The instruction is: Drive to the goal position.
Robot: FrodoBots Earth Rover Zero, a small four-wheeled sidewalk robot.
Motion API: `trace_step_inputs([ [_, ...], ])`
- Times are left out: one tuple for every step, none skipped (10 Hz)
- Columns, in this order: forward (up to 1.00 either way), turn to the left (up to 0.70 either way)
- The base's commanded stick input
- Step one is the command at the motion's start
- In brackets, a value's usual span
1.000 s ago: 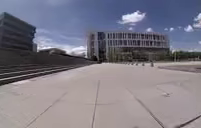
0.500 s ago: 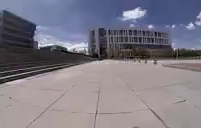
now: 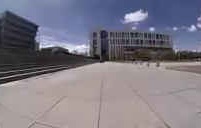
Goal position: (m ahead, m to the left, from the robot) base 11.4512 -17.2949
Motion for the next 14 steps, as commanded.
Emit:
trace_step_inputs([
  [0.7, -0.23],
  [0.7, -0.15],
  [0.7, -0.08],
  [0.7, 0.0],
  [0.7, 0.0],
  [0.7, 0.0],
  [0.7, 0.0],
  [0.7, 0.0],
  [0.7, 0.0],
  [0.7, 0.0],
  [0.7, 0.0],
  [0.7, 0.0],
  [0.7, 0.0],
  [0.7, 0.0],
])
